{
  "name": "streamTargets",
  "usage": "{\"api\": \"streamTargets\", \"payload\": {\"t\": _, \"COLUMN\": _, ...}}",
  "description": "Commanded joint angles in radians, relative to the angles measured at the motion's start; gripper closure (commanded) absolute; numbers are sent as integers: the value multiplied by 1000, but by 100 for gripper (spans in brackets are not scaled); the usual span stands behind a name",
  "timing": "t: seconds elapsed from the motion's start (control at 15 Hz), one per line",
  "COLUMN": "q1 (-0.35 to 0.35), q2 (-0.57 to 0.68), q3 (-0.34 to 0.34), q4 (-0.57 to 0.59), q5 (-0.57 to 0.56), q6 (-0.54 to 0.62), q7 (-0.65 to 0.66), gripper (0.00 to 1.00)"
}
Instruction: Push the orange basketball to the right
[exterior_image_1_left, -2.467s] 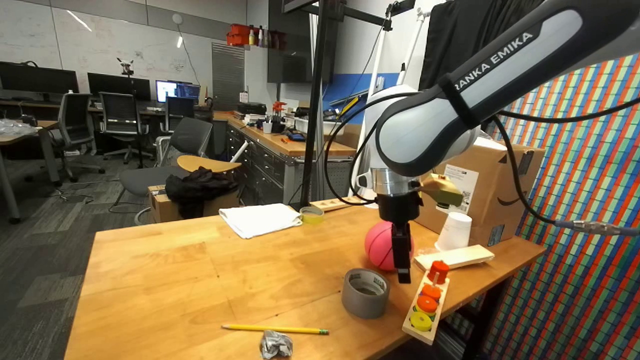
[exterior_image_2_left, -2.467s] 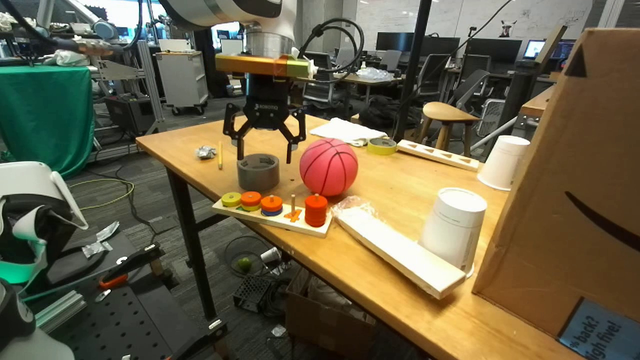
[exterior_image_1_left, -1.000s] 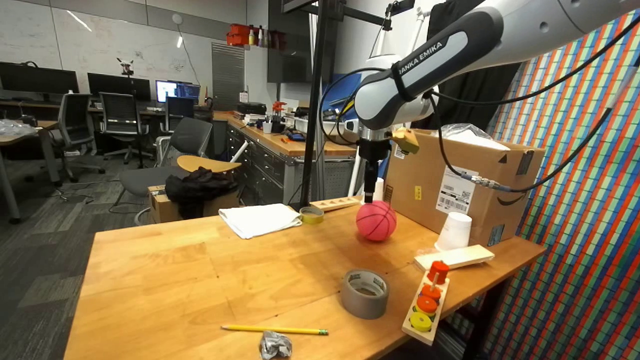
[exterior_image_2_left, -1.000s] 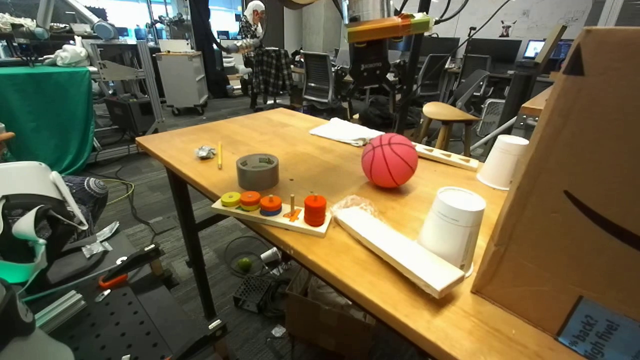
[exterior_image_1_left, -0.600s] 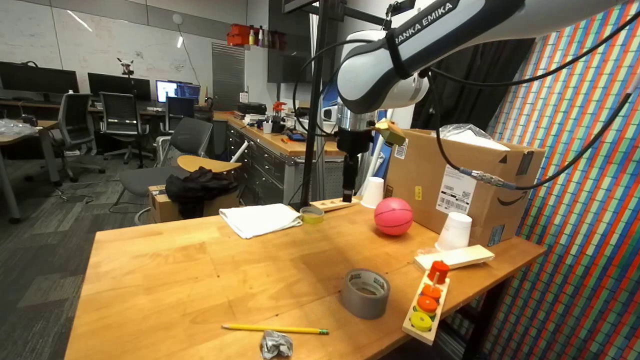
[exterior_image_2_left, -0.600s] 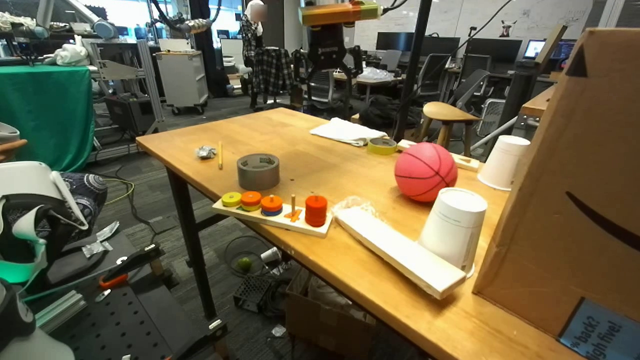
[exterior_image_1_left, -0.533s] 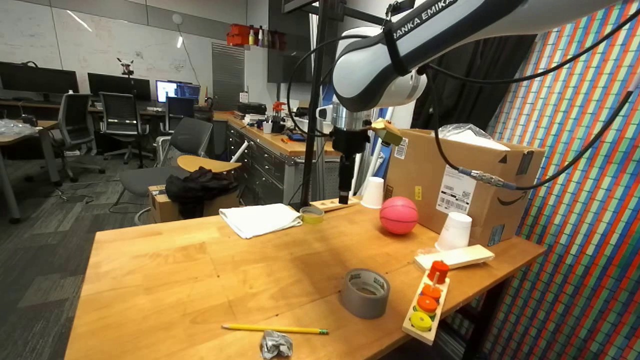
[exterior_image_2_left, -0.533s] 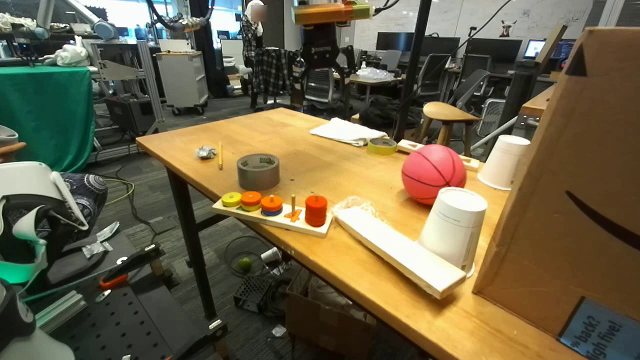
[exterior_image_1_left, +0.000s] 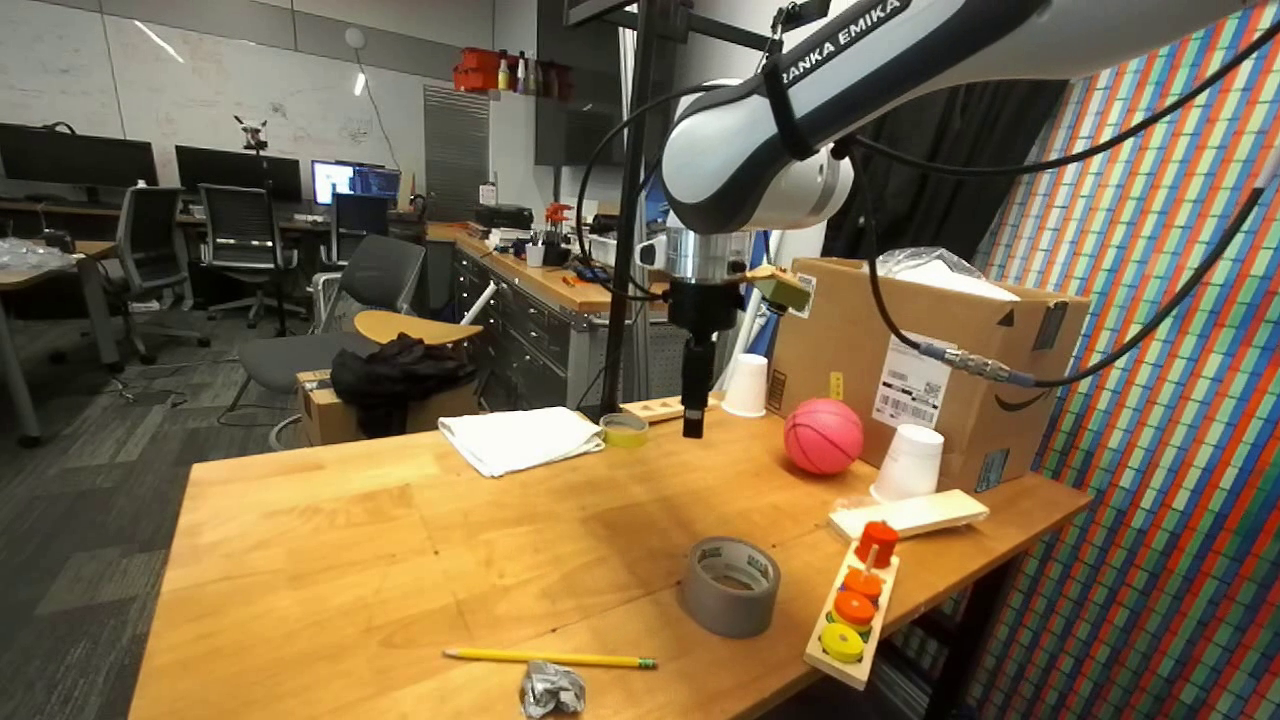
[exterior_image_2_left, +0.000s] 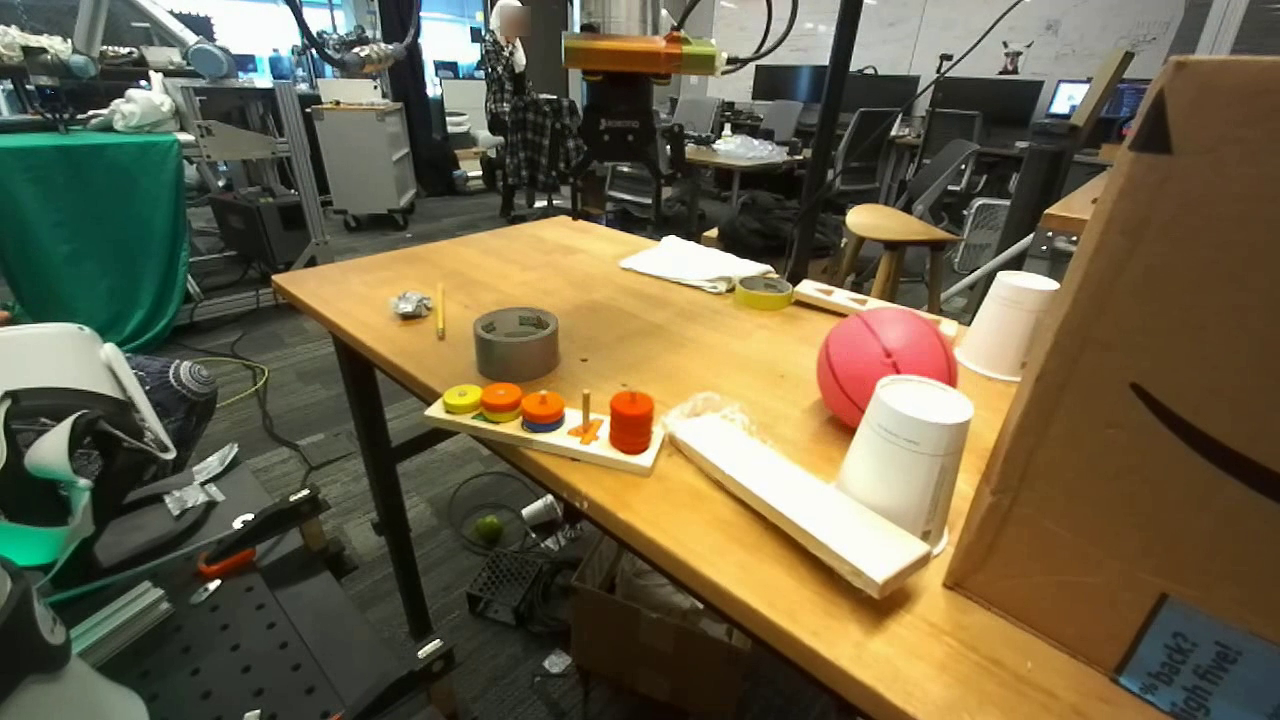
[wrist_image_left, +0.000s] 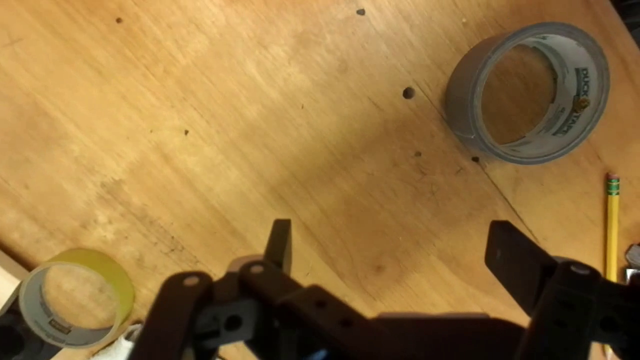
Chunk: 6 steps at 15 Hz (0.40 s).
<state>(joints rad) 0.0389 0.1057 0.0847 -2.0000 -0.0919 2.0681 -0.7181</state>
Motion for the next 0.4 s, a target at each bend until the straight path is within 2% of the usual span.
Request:
{"api": "streamTargets", "payload": {"t": 0.0, "q1": -4, "q2": 2, "q3": -6, "q4": -2, "q5": 7, "q6": -2, "q7": 0, "gripper": 0}}
{"api": "streamTargets", "payload": {"t": 0.33, "q1": -13, "q2": 3, "q3": -13, "q4": -6, "q5": 20, "q6": -2, "q7": 0, "gripper": 0}}
